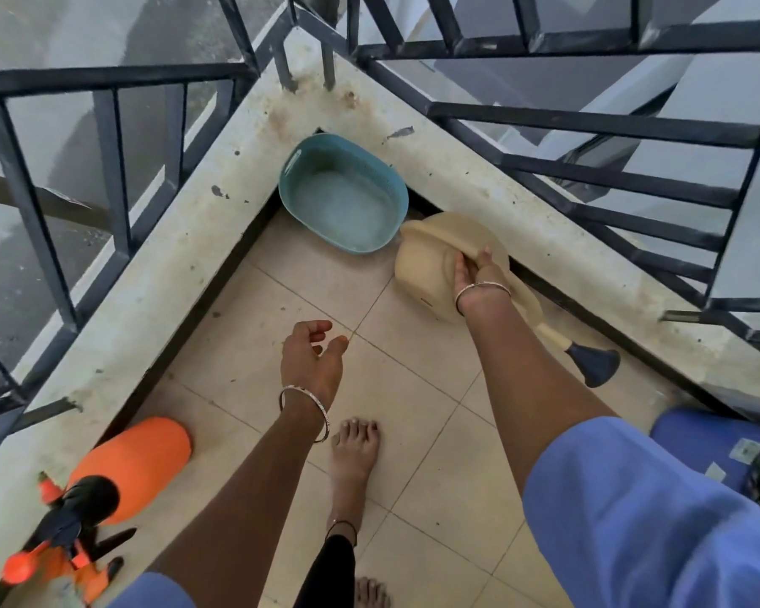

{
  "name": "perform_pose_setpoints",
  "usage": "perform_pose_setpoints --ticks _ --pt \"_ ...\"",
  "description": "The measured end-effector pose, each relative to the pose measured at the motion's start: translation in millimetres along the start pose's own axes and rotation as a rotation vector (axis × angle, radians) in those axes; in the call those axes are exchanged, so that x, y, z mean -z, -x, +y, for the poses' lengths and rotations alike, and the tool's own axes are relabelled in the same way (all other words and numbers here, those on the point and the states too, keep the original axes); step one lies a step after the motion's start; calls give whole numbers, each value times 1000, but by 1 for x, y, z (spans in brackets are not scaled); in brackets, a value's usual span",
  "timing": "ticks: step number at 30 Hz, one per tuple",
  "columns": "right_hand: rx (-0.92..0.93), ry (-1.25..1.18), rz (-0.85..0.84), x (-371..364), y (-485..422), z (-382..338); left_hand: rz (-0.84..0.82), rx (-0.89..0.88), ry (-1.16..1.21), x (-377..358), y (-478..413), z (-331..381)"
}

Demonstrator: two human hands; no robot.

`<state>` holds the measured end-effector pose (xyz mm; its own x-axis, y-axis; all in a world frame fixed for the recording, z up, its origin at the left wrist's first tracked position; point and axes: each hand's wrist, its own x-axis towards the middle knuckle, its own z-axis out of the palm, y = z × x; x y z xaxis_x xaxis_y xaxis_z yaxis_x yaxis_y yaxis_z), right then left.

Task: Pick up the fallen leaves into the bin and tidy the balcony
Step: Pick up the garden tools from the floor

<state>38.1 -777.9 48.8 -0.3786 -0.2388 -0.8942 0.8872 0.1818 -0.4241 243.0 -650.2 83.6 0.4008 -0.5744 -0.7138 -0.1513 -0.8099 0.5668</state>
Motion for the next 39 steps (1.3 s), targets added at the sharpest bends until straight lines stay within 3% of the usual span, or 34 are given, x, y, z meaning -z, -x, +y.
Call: perform_pose_setpoints --ticks 10,19,32,39 --pt "-45 247 -13 17 22 0 34 16 29 24 14 -25" --pt "73 707 -46 111 99 73 130 32 149 74 54 -84" --pt "198 1238 -377 264 306 221 440 174 291 250 191 -253" --pt "233 1555 -562 293 337 289 577 199 406 303 223 -313"
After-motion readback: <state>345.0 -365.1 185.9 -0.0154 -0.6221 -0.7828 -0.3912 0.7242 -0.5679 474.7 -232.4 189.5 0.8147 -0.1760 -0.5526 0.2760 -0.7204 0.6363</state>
